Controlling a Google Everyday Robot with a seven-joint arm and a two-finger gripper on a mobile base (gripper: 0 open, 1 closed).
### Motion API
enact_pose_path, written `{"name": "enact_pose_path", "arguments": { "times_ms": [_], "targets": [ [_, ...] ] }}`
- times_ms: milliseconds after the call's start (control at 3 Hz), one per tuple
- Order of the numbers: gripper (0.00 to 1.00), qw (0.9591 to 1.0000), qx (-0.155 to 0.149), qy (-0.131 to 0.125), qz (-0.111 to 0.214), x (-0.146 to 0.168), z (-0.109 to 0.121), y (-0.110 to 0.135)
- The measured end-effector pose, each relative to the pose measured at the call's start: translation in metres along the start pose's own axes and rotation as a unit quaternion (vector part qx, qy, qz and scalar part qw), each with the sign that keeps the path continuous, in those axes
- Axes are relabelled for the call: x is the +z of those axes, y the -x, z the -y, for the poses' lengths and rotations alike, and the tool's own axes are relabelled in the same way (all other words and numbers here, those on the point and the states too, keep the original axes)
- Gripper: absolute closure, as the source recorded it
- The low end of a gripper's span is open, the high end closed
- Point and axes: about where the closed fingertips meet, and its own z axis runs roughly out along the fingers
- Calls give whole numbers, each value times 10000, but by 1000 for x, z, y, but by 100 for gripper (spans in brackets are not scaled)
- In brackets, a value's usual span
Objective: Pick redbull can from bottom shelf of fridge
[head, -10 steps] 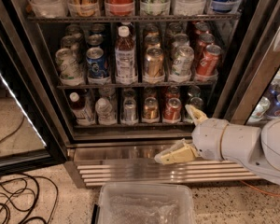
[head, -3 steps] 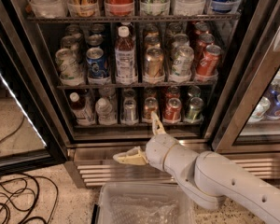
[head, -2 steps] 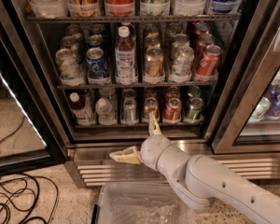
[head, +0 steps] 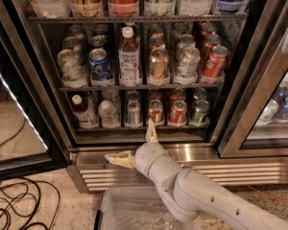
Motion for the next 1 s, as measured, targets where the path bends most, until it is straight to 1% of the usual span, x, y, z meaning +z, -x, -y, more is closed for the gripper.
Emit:
{"name": "enact_pose_path", "arguments": {
  "times_ms": [333, 667, 1000],
  "targets": [
    [0, 9996, 171, -113, 168, 11, -5, -8],
    [0, 9986, 342, -263, 318, 23, -5, -19],
    [0, 9971, 535, -427, 337, 40, 1, -41]
  ]
}}
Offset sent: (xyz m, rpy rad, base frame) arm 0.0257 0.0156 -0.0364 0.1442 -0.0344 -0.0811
